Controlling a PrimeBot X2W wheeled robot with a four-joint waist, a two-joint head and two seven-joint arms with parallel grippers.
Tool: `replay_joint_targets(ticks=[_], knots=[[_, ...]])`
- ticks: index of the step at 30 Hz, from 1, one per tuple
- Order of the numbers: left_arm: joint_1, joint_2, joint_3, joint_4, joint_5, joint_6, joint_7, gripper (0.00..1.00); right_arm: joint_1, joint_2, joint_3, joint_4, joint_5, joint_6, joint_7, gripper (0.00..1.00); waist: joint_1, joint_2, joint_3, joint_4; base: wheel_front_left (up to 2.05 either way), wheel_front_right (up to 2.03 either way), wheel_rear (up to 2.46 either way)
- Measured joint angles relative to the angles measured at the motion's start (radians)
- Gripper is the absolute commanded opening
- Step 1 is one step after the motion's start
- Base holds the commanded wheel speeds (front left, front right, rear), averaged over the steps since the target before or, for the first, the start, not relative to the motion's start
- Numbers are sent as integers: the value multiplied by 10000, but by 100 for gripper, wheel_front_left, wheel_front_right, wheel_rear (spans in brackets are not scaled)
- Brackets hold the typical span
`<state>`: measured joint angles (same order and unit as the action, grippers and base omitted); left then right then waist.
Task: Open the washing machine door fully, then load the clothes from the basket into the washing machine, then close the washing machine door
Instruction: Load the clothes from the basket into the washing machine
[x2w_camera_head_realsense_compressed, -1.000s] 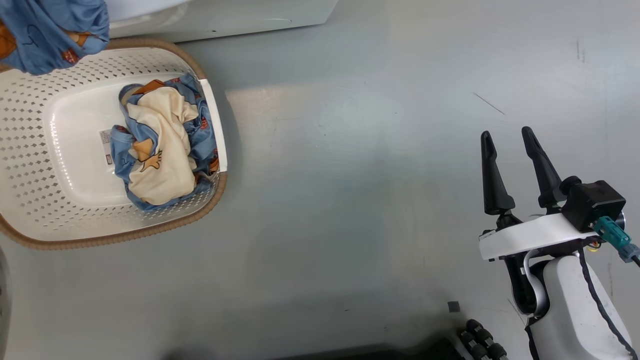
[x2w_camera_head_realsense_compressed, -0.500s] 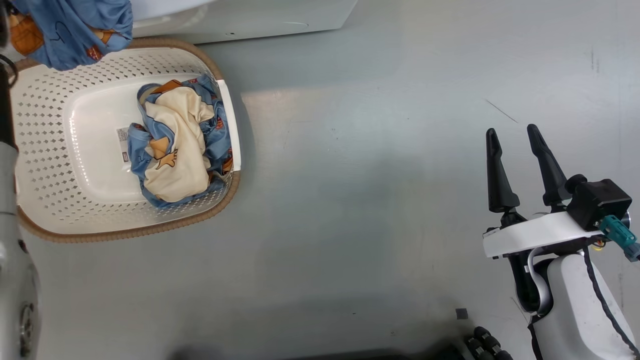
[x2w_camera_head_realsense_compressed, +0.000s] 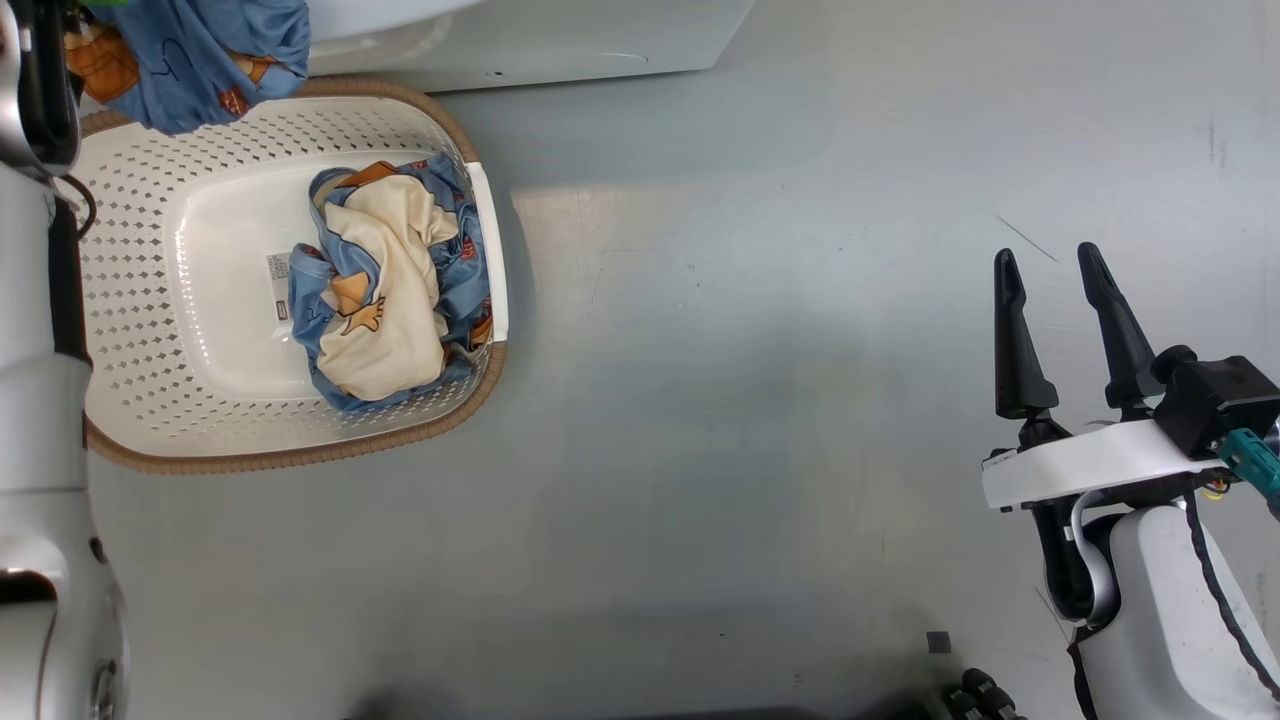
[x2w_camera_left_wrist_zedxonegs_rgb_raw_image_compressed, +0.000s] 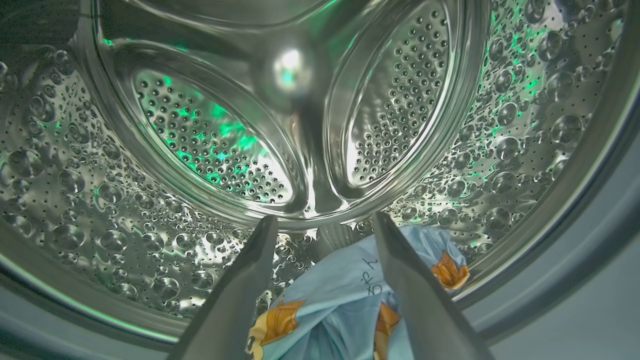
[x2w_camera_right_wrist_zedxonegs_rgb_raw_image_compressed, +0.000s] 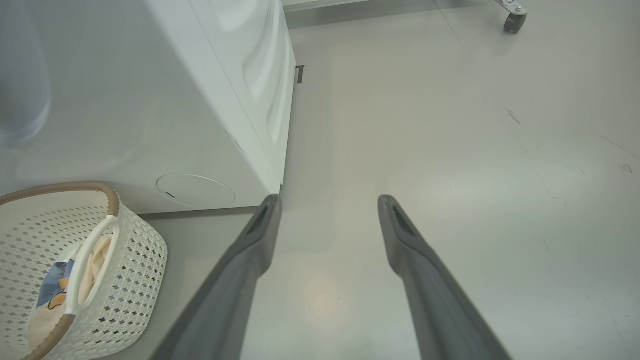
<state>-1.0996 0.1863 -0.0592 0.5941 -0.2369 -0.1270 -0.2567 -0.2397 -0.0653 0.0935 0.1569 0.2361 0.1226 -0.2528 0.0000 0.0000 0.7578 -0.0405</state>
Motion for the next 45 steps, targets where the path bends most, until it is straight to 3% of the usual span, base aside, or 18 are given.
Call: replay_joint_targets(ticks=[14,30,45], knots=[[1958,-130,548,-1582,-29,40,0,100,0,-10,13,-23,-46,0,0,100,0,0,-139,151,0,0,0],[4569,-731,1243,-3498,-21,324,-2,100,4,-8,82,-13,-71,0,0,100,0,0,-319,127,0,0,0],[6634,-1110,1546,-4429,71,410,0,100,28,-10,157,44,-71,0,0,100,0,0,-621,108,0,0,0]])
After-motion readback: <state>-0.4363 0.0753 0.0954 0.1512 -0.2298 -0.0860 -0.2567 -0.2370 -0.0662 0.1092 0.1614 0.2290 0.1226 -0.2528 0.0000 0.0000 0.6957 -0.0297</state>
